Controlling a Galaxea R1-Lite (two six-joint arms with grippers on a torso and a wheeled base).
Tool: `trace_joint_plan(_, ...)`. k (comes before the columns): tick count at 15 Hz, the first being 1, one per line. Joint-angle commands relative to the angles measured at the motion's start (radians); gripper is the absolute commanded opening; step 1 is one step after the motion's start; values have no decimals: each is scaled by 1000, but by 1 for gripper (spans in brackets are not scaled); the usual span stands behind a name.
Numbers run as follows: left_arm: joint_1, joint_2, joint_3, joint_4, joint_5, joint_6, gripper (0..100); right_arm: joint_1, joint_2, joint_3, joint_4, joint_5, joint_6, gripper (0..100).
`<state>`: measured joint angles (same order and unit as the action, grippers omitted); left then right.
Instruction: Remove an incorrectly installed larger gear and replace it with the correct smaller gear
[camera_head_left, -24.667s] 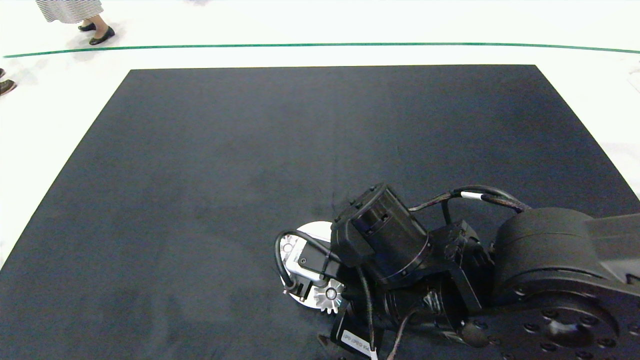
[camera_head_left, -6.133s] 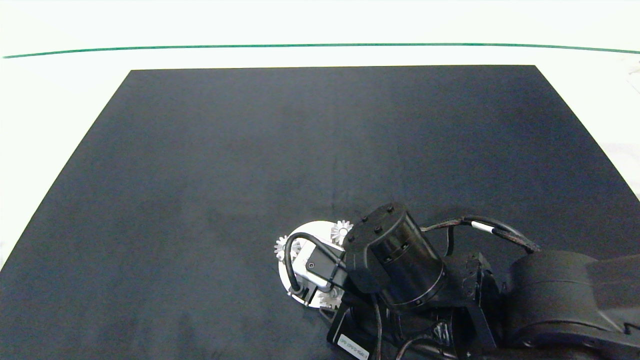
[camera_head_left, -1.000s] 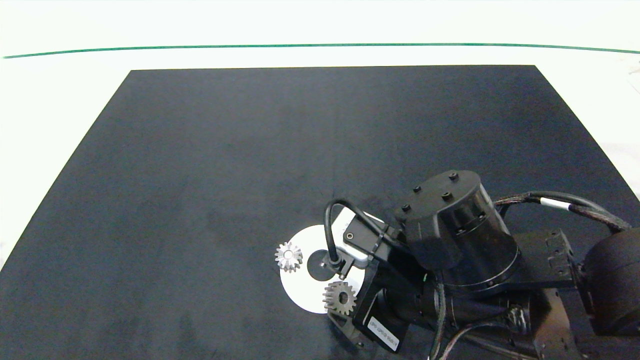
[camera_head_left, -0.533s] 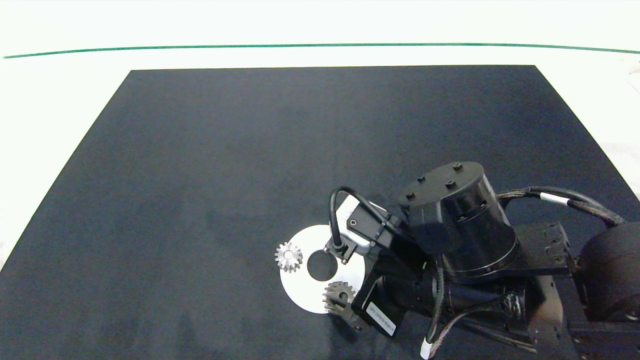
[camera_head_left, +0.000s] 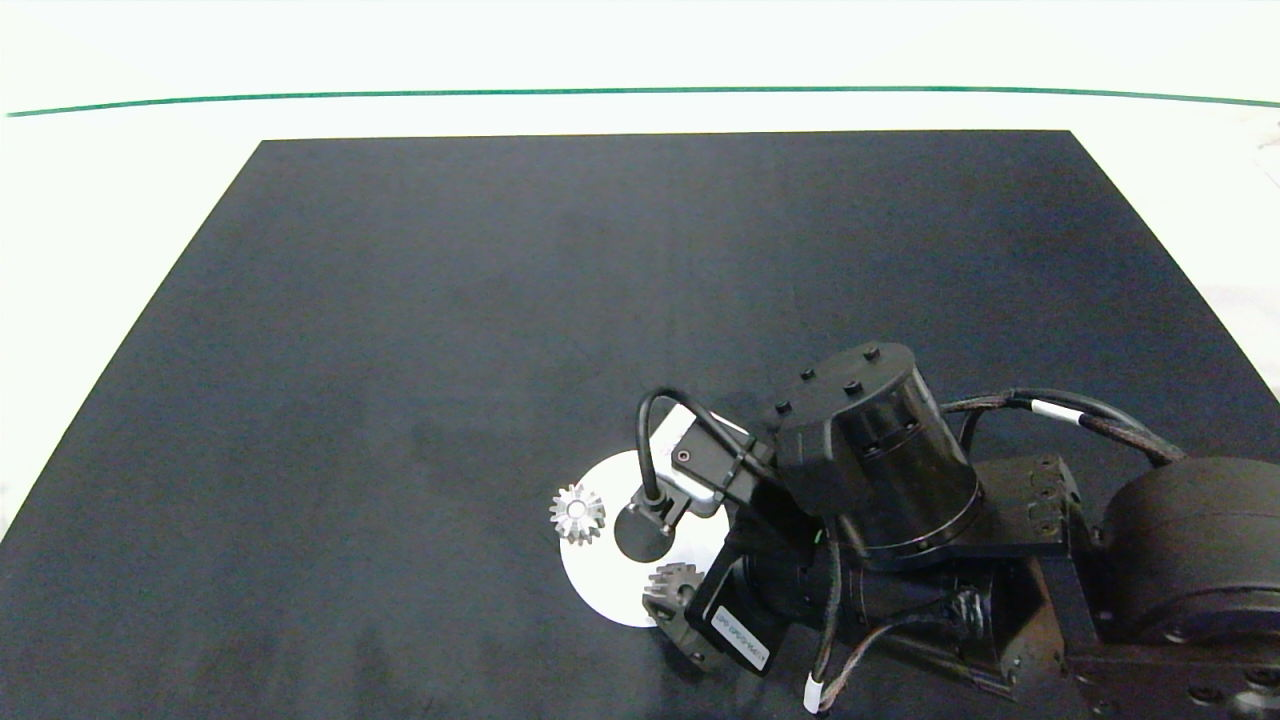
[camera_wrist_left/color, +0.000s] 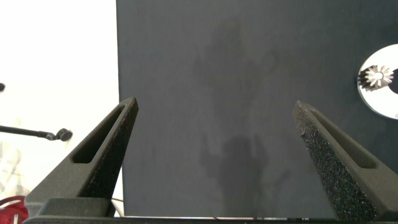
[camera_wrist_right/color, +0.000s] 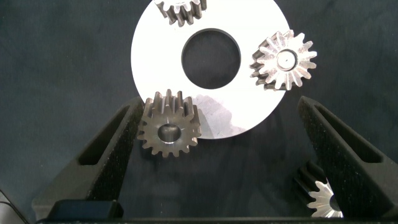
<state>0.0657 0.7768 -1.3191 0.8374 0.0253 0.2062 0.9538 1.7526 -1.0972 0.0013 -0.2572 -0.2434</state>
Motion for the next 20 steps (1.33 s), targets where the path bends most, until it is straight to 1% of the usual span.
trace_joint_plan(1,0,1,0,5,1,1,100,0,-19,8,0,-2,-4,100)
trace_joint_plan(7,-1,-1,1,5,1,1,100,-1,-64,59,0,-4,-4,100)
trace_joint_plan(9,-17,-1,1,5,1,1,100,-10,-62,60,-1,-4,-4,100)
trace_joint_plan(15,-17,-1,1,5,1,1,100,-21,-51,59,-3,0,-2,100)
trace_joint_plan(17,-17,-1,1,5,1,1,100,-21,-45,60,-26,0,-2,100)
trace_joint_plan(20,-17,-1,1,5,1,1,100,-21,-25,59,-40,0,-2,100)
